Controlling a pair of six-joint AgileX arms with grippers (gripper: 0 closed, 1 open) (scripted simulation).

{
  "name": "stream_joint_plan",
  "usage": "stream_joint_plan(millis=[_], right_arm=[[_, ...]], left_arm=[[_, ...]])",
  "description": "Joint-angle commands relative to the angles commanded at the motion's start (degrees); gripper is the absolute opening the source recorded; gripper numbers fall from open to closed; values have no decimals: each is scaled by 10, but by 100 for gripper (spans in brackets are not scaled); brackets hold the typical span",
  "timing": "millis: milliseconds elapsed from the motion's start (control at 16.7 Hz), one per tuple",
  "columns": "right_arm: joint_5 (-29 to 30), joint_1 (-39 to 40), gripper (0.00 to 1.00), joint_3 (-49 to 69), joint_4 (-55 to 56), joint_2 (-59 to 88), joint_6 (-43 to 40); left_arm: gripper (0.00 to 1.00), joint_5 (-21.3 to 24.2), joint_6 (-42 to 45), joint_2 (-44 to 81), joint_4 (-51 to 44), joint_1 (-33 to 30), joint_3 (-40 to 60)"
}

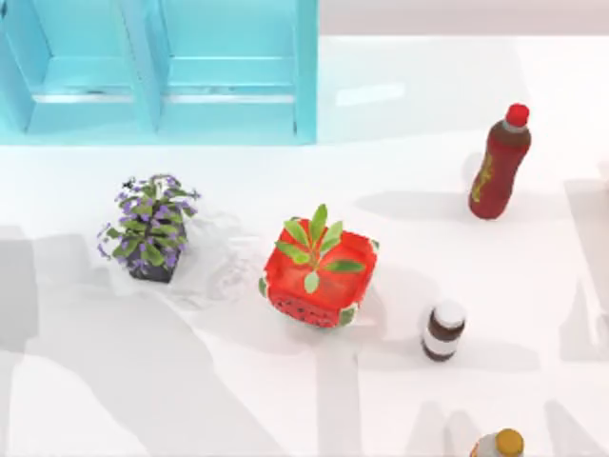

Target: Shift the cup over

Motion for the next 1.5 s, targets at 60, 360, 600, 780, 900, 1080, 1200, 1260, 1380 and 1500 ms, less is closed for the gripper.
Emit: stream_joint_plan(millis=[60,360,600,780,900,1080,1200,1260,1380,1500], right_arm=[[0,0,100,0,0,0,0],[0,0,100,0,0,0,0],[0,0,100,0,0,0,0],[0,0,100,0,0,0,0],[0,0,100,0,0,0,0],[0,0,100,0,0,0,0],[0,0,100,0,0,0,0],[0,0,100,0,0,0,0],[0,0,100,0,0,0,0],[0,0,100,0,0,0,0]], left_arm=[[0,0,25,13,-22,25,40],[0,0,136,63,-116,134,193],[0,0,156,69,-132,154,215],[0,-1,156,67,-129,152,212],[0,-1,156,71,-108,153,195],[0,0,157,86,-50,154,151],[0,0,157,95,-13,155,124],[0,0,158,98,-3,156,115],[0,0,158,99,2,156,111],[0,0,158,99,2,156,111]])
